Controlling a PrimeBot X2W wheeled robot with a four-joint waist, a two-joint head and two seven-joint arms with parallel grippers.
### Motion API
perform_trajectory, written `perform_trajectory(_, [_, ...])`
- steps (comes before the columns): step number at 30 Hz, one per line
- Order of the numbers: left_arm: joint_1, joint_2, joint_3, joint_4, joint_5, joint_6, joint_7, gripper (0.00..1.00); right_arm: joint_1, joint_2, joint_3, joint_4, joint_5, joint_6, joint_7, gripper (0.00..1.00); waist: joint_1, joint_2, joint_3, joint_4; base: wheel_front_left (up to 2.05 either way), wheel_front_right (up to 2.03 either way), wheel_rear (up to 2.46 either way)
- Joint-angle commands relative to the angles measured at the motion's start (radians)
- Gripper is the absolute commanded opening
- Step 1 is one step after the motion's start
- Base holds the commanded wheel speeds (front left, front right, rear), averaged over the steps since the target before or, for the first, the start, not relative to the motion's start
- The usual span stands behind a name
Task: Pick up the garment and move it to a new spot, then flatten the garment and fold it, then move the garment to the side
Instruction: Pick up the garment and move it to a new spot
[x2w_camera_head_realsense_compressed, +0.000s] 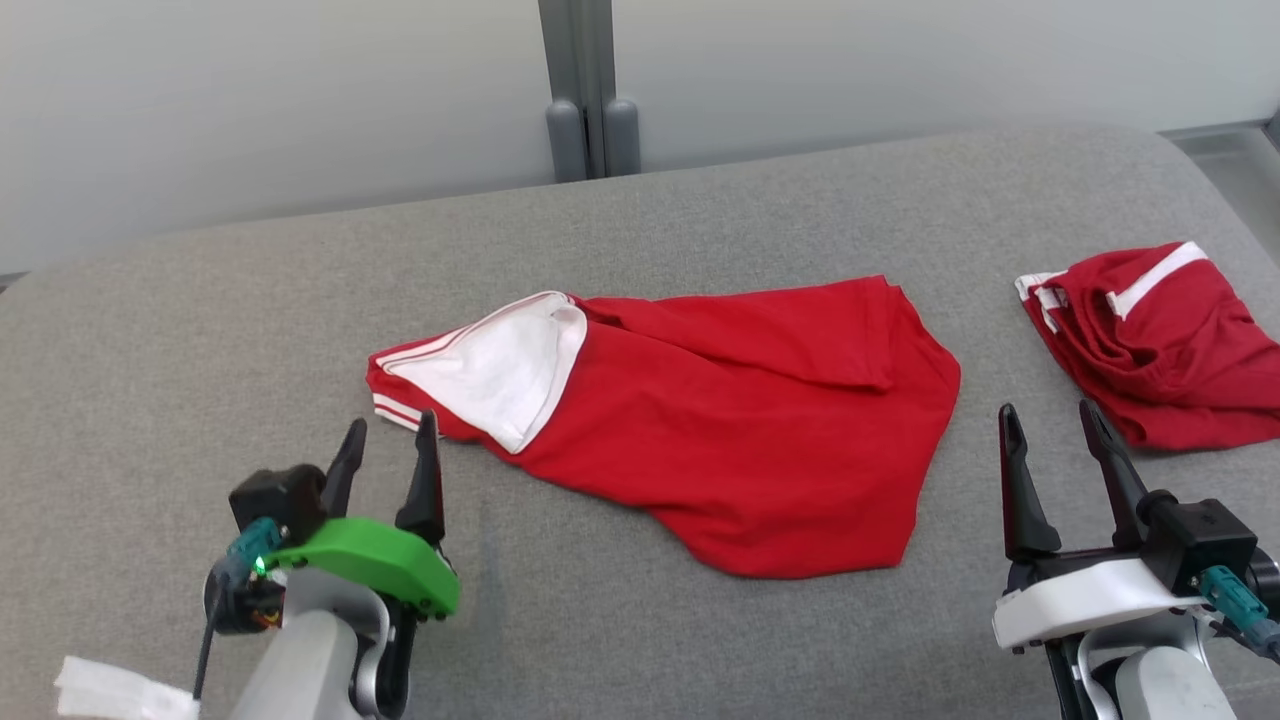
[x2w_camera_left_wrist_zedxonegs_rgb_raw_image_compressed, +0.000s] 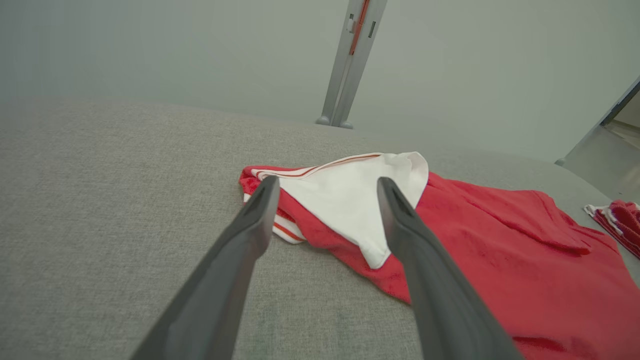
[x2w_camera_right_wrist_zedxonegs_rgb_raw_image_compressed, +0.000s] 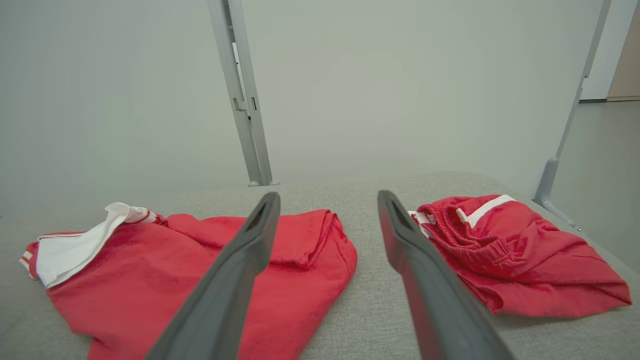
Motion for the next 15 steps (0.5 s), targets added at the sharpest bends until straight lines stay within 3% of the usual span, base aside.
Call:
perform_trajectory(1, [0.048, -0.006, 0.012, -0.029, 0.026, 0.006, 0.000, 1.00, 0.022, -0.002, 0.000, 0.001, -0.004, 0.000, -0.003, 1.00, 0.0001, 0.0000, -0.049, 0.028, 0.00, 0.00, 0.00])
perform_trajectory(8, [0.222, -0.045, 0.089, -0.186, 0.106, 0.033, 0.000, 1.00, 0.059, -0.002, 0.015, 0.010, 0.032, 0.000, -0.003, 1.00, 0.0001, 0.0000, -0.077, 0.032, 0.00, 0.00, 0.00])
perform_trajectory(15, [0.307, -0.064, 0.096, -0.244, 0.151, 0.030, 0.000, 1.00, 0.060, -0.002, 0.045, 0.032, 0.048, 0.000, -0.003, 1.00, 0.0001, 0.0000, -0.087, 0.032, 0.00, 0.00, 0.00])
